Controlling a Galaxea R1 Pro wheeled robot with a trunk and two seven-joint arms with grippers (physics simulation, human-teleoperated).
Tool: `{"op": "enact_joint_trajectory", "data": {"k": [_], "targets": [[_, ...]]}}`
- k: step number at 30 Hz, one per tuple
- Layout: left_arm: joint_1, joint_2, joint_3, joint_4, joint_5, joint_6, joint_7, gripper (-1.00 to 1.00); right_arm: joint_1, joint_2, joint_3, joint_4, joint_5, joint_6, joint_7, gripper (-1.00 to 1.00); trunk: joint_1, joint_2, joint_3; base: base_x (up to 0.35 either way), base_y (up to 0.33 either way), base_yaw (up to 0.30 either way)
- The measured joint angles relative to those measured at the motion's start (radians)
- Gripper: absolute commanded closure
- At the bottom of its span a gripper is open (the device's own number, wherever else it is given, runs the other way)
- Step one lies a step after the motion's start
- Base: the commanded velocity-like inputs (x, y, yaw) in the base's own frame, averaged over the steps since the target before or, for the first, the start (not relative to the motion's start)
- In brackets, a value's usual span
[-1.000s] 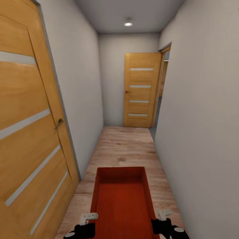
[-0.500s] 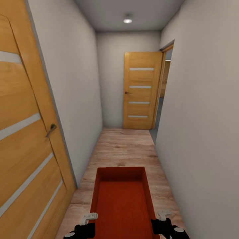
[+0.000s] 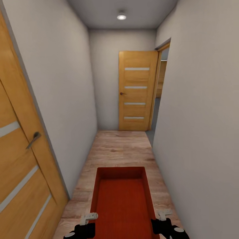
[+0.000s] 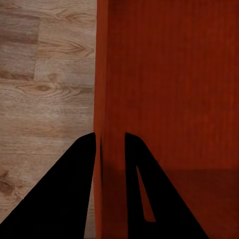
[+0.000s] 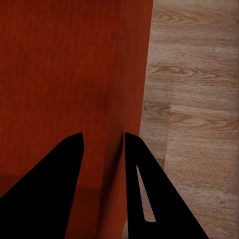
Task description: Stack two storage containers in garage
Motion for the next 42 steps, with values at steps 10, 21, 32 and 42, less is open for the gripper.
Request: {"op": "enact_joint_trajectory", "data": {"k": [10,21,32,42], "targets": [[0.0,-0.001,0.0,0.004,0.0,-0.004,0.0,1.0,0.0,-0.001,0.002,0.0,0.002,0.0,0.0,1.0,0.0,0.0,0.0,0.33,0.0,0.0],[0.0,0.001,0.008,0.018,-0.001,-0.019,-0.011,1.0,0.0,0.0,0.012,0.0,-0.001,0.0,-0.006,1.0,0.0,0.0,0.0,0.33,0.0,0.0],[-0.001,0.006,0.018,0.06,0.012,-0.036,-0.03,1.0,0.001,0.002,0.022,0.005,0.012,0.018,-0.012,1.0,0.0,0.0,0.0,0.33,0.0,0.0],[0.0,0.006,0.017,0.06,0.013,-0.035,-0.029,1.0,0.001,0.002,0.02,0.005,0.017,0.018,-0.01,1.0,0.0,0.0,0.0,0.33,0.0,0.0]]}}
